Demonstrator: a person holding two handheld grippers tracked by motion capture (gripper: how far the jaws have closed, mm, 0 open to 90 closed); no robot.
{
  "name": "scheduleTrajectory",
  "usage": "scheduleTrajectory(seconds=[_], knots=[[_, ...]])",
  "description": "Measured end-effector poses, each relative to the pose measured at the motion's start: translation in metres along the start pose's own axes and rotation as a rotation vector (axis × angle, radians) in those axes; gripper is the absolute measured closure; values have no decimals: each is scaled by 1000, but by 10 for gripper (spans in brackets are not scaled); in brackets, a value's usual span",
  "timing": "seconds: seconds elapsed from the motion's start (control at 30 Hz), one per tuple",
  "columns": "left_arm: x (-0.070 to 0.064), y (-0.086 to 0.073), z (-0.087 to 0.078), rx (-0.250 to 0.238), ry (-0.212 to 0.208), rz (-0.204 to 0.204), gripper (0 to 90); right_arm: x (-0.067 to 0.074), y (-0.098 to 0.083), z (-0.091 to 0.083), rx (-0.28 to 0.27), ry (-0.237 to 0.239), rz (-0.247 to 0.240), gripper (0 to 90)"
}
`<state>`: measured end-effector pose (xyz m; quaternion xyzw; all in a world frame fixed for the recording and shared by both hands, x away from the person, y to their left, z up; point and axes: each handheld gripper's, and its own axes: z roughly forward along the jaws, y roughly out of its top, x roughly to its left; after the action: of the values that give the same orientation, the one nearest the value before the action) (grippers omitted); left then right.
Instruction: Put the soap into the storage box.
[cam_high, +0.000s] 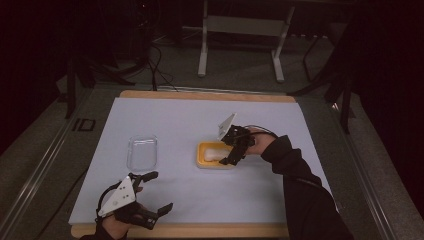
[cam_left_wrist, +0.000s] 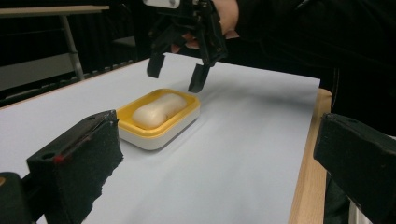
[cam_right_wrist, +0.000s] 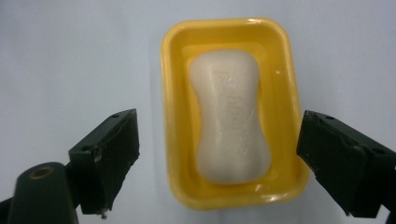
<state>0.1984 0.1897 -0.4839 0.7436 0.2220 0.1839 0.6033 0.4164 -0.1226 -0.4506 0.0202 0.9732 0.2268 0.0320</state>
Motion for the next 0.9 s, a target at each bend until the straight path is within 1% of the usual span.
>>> scheduleTrajectory(seconds=[0.07,0.1,0.13,0.17,0.2,0.27,0.3,0.33,0.37,0.4,0.43,0.47,0.5,0.63,0.7,0.73,0.77,0.8,0.83,0.87,0.9], knots=[[0,0,0,1,1,-1,12,2,-5,-3,-11,-6,12,119],[0,0,0,2,1,-1,12,3,-7,-4,-15,-18,18,120],[0,0,0,2,1,-1,11,3,-10,-5,-17,-23,43,120],[0,0,0,1,1,-2,12,3,-12,-6,-21,-28,56,120],[0,0,0,1,1,-1,11,4,-14,-9,-28,-48,67,127],[0,0,0,1,1,-1,11,6,-18,-12,-40,-65,88,130],[0,0,0,0,1,-2,11,7,-20,-14,-49,-69,105,132],[0,0,0,-1,0,-3,11,8,-21,-17,-62,-63,123,132],[0,0,0,1,-1,-3,11,9,-22,-18,-72,-70,137,139],[0,0,0,0,-1,-3,11,10,-24,-22,-92,-91,168,142],[0,0,0,-2,0,-3,11,11,-25,-23,-101,-90,189,143],[0,0,0,-1,0,-3,11,14,-27,-26,-114,-104,202,143],[0,0,0,-2,0,-3,11,16,-29,-28,-121,-129,213,143],[0,0,0,-1,0,-2,11,25,-36,-33,-136,-164,265,133],[0,0,0,0,1,-2,11,28,-41,-33,-137,-186,280,126],[0,0,0,0,1,-2,11,30,-44,-33,-143,-191,298,123],[0,0,0,-1,0,-2,11,32,-47,-33,-151,-195,303,121],[0,0,0,0,1,-2,11,33,-49,-33,-158,-203,319,121],[0,0,0,0,1,-2,11,34,-52,-34,-167,-214,347,121],[0,0,0,-1,1,-2,12,36,-54,-34,-168,-226,361,121],[0,0,0,0,1,-1,11,36,-56,-34,-166,-249,380,121]])
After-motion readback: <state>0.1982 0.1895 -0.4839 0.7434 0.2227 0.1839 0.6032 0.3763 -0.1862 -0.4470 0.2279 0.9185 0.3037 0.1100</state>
